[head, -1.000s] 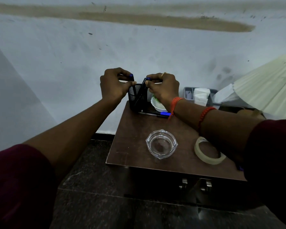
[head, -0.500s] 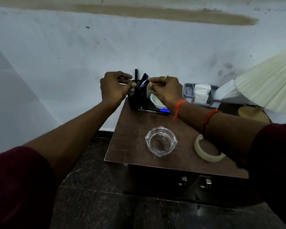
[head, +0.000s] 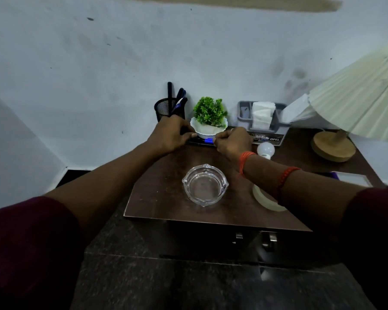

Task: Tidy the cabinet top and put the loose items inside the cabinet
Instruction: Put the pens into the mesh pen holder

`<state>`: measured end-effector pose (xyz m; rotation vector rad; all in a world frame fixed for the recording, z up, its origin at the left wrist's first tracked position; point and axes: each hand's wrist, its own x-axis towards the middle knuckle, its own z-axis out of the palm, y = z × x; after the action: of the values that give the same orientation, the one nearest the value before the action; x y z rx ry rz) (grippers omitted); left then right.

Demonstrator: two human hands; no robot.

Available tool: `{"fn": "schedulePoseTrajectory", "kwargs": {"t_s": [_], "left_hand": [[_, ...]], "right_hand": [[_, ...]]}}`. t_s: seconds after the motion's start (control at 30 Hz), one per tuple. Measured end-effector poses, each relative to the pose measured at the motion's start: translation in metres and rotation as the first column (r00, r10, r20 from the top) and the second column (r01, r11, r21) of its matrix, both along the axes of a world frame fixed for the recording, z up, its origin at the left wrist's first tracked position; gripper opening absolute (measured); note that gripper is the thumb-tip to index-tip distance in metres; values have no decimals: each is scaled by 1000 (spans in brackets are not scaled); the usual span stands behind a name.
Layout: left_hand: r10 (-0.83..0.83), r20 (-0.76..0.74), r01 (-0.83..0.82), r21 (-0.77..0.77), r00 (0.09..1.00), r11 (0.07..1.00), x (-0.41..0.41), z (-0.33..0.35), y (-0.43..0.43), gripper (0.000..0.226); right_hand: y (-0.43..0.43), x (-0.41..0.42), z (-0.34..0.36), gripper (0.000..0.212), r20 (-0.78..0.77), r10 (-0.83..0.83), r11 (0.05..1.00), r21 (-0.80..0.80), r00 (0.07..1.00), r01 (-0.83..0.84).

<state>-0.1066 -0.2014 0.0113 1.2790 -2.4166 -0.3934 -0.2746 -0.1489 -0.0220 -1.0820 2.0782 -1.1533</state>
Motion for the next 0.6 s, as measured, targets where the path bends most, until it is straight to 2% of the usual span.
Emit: {"fn": "schedulePoseTrajectory", "kwargs": {"t_s": [0.17,0.47,0.6], "left_hand": [[-1,133,-1,15,991,1000,-17,-22,-6,27],[103,130,-97,-53,986,994,-31,-39,-8,27],[97,162,-90,-49,982,995,-29,-42,-6,30]], "right_hand": [[9,-15,-8,19,-75,20,998,54,997,-16],[6,-30,-22,17,-40,-2,998,65,999,5],[5,-29,-23,12,14,-7,998,63,1000,6]]}}
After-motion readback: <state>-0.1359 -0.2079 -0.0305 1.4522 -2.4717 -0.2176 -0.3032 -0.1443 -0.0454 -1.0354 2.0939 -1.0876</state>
